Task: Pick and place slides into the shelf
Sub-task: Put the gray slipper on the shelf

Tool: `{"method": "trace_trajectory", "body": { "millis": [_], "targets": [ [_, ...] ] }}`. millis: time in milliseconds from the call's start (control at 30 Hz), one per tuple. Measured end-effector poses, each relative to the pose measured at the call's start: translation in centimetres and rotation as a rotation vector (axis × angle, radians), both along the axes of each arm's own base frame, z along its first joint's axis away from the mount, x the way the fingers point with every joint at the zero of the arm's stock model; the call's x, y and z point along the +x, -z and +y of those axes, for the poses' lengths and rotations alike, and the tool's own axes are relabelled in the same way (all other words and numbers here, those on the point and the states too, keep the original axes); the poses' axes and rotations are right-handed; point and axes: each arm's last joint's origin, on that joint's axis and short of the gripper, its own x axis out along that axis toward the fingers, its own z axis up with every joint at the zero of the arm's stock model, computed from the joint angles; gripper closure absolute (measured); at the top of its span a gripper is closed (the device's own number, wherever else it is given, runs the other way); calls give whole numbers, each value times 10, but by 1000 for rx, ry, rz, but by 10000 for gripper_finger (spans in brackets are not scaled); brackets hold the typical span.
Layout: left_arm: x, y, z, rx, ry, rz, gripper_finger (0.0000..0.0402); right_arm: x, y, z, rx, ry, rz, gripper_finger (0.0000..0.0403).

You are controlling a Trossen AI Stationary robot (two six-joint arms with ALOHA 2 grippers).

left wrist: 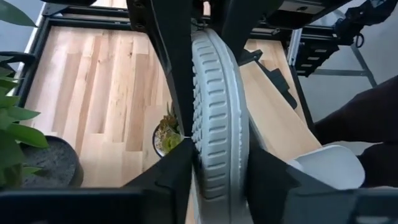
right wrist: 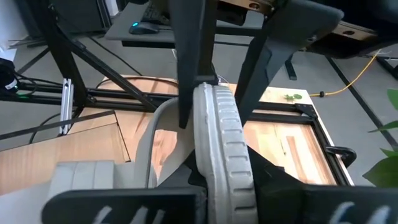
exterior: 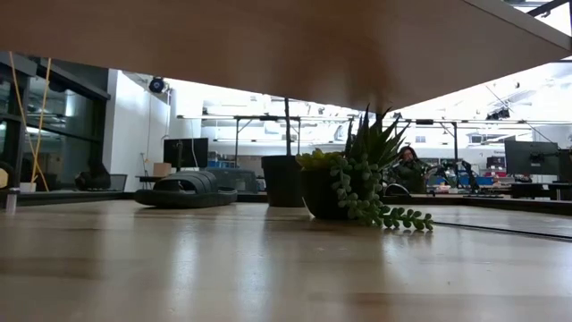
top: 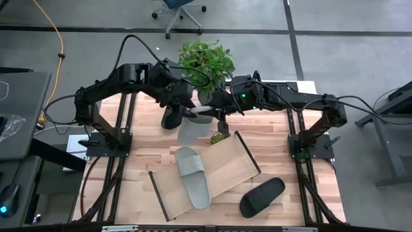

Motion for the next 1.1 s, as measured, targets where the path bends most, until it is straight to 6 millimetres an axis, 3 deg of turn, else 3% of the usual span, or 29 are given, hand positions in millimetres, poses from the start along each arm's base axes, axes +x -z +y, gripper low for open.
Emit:
{"method": "trace_trajectory", "body": {
  "millis": [233,367,600,833,1100],
  "targets": [
    [0,0,1,30,-7,4,372,0,0,0,1,-1,-1,376],
    [0,0,1,33,-7,4,372,0,0,0,4,-15,-3,359],
    [-1,0,1,42,-16,7,366,-2,-9,1,25,-22,-71,283],
    [-3,4,2,66,-54,62,374,-32,-39,-4,52,13,-181,228],
    [-17,3,2,31,-102,146,373,-94,-72,-5,16,139,-237,234]
  ]
}}
